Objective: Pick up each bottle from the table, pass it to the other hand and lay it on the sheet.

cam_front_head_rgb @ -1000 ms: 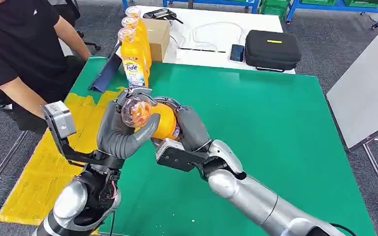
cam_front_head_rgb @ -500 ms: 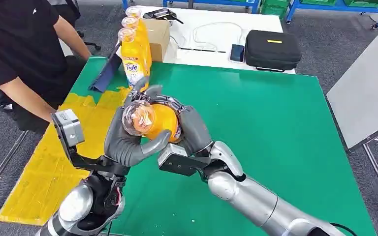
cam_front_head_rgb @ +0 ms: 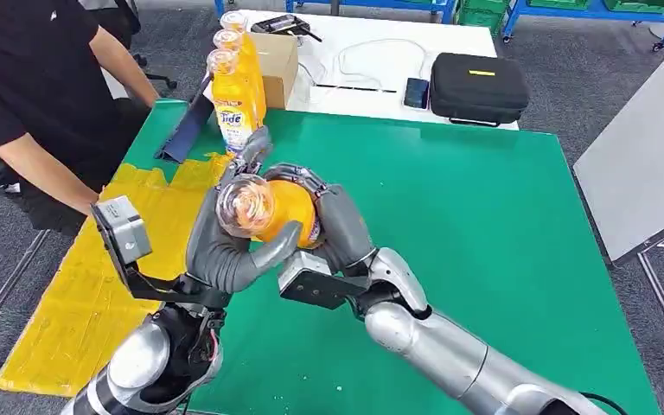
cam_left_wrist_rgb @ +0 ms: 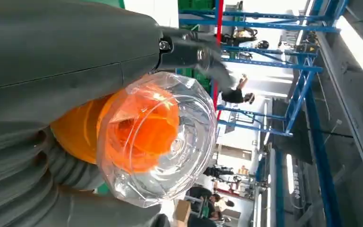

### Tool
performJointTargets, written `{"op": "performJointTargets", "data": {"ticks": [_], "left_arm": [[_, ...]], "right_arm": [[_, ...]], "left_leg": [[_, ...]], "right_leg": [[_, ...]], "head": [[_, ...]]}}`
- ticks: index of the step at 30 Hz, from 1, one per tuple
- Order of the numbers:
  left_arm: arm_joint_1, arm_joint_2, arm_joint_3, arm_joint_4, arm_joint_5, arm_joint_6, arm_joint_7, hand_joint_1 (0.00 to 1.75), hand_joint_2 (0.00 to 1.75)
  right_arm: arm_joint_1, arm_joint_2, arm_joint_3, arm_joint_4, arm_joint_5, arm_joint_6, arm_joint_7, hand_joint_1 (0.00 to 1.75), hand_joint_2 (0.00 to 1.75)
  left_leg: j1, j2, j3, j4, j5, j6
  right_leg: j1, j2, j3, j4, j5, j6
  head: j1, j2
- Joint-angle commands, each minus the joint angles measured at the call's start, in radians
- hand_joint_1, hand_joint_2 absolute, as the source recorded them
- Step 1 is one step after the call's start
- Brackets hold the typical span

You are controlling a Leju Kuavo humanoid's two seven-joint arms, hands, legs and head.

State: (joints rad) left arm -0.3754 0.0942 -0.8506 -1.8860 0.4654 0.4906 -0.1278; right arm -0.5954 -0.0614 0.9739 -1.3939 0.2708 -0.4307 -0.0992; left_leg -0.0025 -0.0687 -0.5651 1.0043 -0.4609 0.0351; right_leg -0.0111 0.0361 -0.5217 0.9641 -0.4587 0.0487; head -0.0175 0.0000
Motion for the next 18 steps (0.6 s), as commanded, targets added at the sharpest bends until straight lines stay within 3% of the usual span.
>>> {"op": "performJointTargets", "data": {"ticks": [1,18], "left_arm": [[-0.028,0.041,-0.102,0.037,0.018,-0.008,-0.023,1.75,1.75],[-0.032,0.039,-0.105,0.037,0.021,-0.006,-0.026,1.75,1.75]], "right_arm": [[-0.049,-0.012,0.06,0.019,0.001,0.002,0.003,1.75,1.75],[-0.048,-0.012,0.059,0.02,0.001,0.003,0.003,1.75,1.75]], "left_leg": [[0.0,0.007,0.002,0.0,-0.001,-0.003],[0.0,0.005,0.001,0.0,0.0,-0.002]], "right_leg": [[0.001,-0.002,0.002,0.0,-0.001,-0.002],[0.001,-0.002,0.001,0.0,0.0,-0.001]], "head": [[0.0,0.0],[0.0,0.0]]}}
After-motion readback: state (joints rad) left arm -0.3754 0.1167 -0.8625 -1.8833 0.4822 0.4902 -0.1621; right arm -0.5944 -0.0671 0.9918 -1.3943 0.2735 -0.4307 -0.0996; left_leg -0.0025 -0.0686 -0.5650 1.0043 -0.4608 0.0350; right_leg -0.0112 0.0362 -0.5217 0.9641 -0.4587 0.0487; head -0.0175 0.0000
